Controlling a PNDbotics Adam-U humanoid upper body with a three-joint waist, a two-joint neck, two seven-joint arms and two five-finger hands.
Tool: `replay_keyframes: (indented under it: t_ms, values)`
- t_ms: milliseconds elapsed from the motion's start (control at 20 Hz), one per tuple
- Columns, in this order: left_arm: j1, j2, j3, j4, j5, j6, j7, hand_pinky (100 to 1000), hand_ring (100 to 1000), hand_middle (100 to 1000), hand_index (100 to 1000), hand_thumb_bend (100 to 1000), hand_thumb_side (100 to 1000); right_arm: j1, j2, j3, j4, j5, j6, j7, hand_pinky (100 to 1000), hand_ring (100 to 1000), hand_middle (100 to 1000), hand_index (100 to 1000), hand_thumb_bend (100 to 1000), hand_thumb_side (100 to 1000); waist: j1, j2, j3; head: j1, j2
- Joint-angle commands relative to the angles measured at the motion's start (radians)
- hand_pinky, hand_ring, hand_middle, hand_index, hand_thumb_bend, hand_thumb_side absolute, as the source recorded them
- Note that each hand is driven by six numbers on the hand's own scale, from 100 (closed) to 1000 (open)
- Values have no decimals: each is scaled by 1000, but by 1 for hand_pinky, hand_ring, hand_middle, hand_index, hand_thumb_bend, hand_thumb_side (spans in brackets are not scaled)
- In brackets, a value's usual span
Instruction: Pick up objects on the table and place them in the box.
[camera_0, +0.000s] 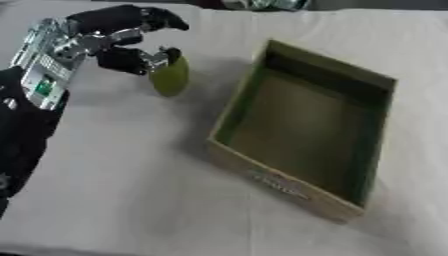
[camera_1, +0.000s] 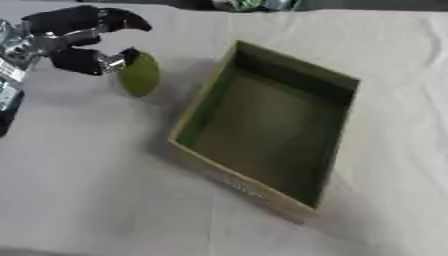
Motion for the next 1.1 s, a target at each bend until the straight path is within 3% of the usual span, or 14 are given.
replay_keyframes:
  t_ms: [50,250,400,500,550,600,900,950,1100]
  values:
    - [-14,14,15,-12,-17,14,-23,882,939,896,969,210,1000,-7,-11,-3,-16,-7,-1,4,828,729,595,747,100,470,2,-22,-1,2,-9]
    - [-11,16,16,-10,-56,22,-31,887,940,889,966,326,995,-5,-11,-2,-16,-9,0,6,829,731,595,748,100,470,4,-21,-2,0,-5]
    - [-9,14,16,-10,-90,17,-23,886,939,886,965,327,975,-5,-10,0,-16,-10,1,7,829,731,595,748,100,470,4,-20,-3,0,-4]
    - [-10,11,20,-2,-111,20,-12,884,950,881,966,309,722,-4,-9,1,-16,-11,1,8,831,732,595,748,100,470,4,-19,-4,1,-4]
    - [-10,10,22,3,-123,24,-4,884,950,881,966,309,722,-4,-9,1,-16,-12,2,9,831,732,595,748,100,470,3,-18,-5,2,-3]
    - [-11,8,22,7,-134,25,4,887,959,876,966,317,638,-4,-9,1,-16,-12,2,9,832,733,595,749,100,470,3,-18,-5,2,-3]
    - [-12,2,24,27,-178,25,36,887,959,876,966,317,638,-3,-8,1,-16,-14,3,11,832,733,595,749,100,470,3,-17,-7,3,-4]
    - [-12,2,27,32,-182,27,39,888,984,873,976,346,500,-2,-8,2,-16,-14,3,11,833,734,594,749,100,470,3,-16,-7,3,-5]
    - [-14,-7,45,71,-217,56,60,876,983,872,976,326,474,-3,-5,5,-16,-17,4,14,834,735,594,749,100,466,1,-12,-10,5,-8]
